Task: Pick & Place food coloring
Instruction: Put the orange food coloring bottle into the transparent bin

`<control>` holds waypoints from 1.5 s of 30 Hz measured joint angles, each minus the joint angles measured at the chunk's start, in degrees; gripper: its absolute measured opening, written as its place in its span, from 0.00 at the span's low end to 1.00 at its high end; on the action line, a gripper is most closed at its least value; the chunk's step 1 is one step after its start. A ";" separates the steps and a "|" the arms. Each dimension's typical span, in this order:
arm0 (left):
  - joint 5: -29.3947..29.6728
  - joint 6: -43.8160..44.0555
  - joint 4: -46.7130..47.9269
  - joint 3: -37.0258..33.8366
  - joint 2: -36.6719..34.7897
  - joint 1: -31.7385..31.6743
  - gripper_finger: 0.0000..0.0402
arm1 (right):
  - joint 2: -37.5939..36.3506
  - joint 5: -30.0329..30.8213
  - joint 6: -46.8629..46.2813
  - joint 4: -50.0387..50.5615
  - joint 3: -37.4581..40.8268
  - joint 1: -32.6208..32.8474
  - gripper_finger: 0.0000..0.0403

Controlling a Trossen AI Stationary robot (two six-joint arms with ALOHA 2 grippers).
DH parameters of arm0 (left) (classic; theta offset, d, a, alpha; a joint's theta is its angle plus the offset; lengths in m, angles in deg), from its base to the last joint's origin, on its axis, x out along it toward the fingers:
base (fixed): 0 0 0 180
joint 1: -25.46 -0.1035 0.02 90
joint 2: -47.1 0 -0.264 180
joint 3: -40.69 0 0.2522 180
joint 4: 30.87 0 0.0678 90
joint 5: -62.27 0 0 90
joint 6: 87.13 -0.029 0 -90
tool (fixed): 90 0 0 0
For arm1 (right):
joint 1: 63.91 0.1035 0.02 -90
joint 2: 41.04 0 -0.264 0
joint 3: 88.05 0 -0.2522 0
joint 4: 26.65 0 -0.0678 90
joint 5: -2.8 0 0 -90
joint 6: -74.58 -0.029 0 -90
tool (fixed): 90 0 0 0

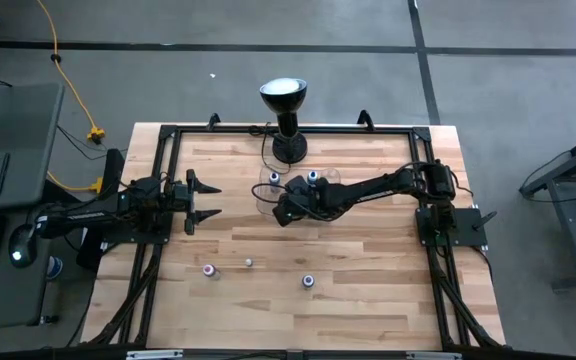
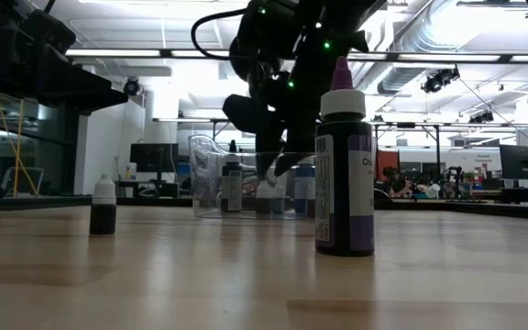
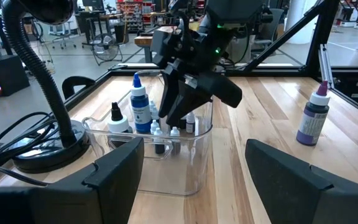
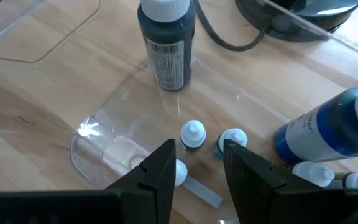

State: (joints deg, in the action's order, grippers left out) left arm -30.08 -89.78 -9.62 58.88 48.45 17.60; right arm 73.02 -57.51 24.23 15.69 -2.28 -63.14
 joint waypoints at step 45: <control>0.01 -0.02 0.00 -0.02 0.02 -0.02 0.69 | 0.69 -22.54 27.95 17.92 -35.34 12.11 0.31</control>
State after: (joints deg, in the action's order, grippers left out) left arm -30.07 -89.80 -9.62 58.86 48.47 17.58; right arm 73.70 -80.05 52.18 33.61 -37.62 -51.03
